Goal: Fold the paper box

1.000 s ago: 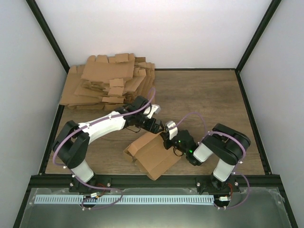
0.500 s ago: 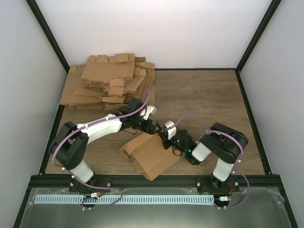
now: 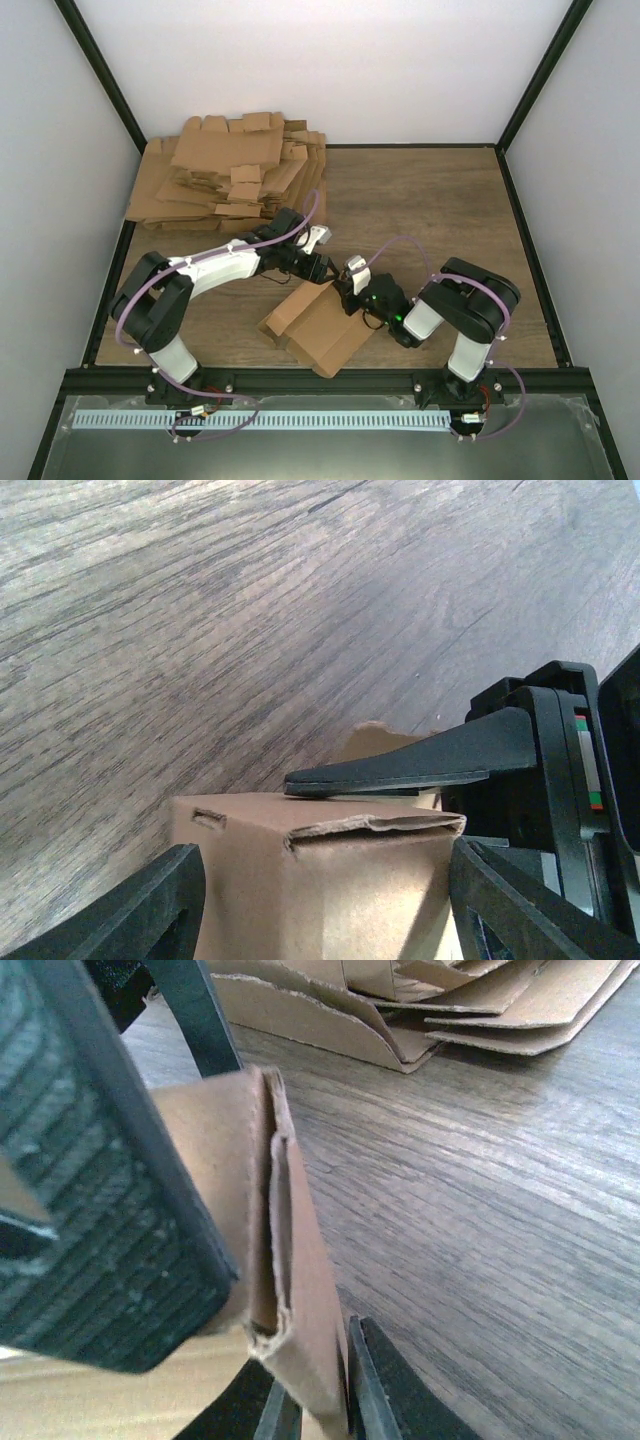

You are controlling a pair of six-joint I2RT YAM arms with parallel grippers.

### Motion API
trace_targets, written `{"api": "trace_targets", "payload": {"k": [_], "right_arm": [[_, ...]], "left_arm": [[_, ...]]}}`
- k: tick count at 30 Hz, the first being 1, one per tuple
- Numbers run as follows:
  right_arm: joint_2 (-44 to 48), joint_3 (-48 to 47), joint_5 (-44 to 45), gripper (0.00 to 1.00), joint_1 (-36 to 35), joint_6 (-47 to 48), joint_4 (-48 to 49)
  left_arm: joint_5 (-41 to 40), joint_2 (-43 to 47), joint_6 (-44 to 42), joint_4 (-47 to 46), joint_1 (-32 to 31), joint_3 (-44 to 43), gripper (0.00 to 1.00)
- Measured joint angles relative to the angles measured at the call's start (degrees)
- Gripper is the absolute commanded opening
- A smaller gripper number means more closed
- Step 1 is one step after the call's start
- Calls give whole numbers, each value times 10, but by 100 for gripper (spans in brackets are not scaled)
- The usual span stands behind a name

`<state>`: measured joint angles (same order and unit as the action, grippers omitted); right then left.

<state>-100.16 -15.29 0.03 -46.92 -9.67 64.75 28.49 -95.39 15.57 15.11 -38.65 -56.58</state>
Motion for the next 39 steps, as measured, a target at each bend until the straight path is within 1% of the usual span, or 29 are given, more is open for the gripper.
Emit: {"api": "trace_targets", "payload": {"k": [11, 16, 20, 23, 25, 26, 29, 30, 31, 33, 35, 37, 39], "right_arm": [[-41, 0, 0, 20, -2, -7, 11], [-34, 0, 0, 23, -2, -5, 12], [-24, -3, 2, 23, -2, -1, 12], [-24, -12, 6, 22, -2, 2, 14], [-24, -18, 11, 19, -2, 4, 18], [-24, -20, 12, 17, -2, 7, 19], [-29, -31, 13, 6, -3, 13, 20], [-30, -33, 14, 2, -4, 16, 21], [-32, -35, 14, 1, -5, 18, 21], [-34, -36, 15, 1, -6, 17, 19], [-34, -37, 18, 1, -6, 18, 20], [-33, -37, 24, 1, -6, 17, 19], [-26, -37, 31, 1, -6, 15, 10]], "left_arm": [[1, -7, -4, 2, 0, 0, 69], [3, -7, -6, 5, 0, -2, 70], [5, -9, -6, 14, 0, -8, 70], [10, -10, -6, 22, 2, -13, 70], [17, -10, -5, 26, 4, -14, 70], [19, -10, -4, 26, 5, -14, 70], [28, -10, -1, 25, 9, -15, 70], [29, -10, 0, 25, 9, -15, 73], [29, -10, 1, 23, 11, -15, 76], [28, -10, 2, 20, 13, -15, 83], [25, -7, 8, 25, 12, -15, 88], [9, 6, 10, 35, 10, -15, 98], [-14, 32, 10, 47, 10, -16, 100]]}}
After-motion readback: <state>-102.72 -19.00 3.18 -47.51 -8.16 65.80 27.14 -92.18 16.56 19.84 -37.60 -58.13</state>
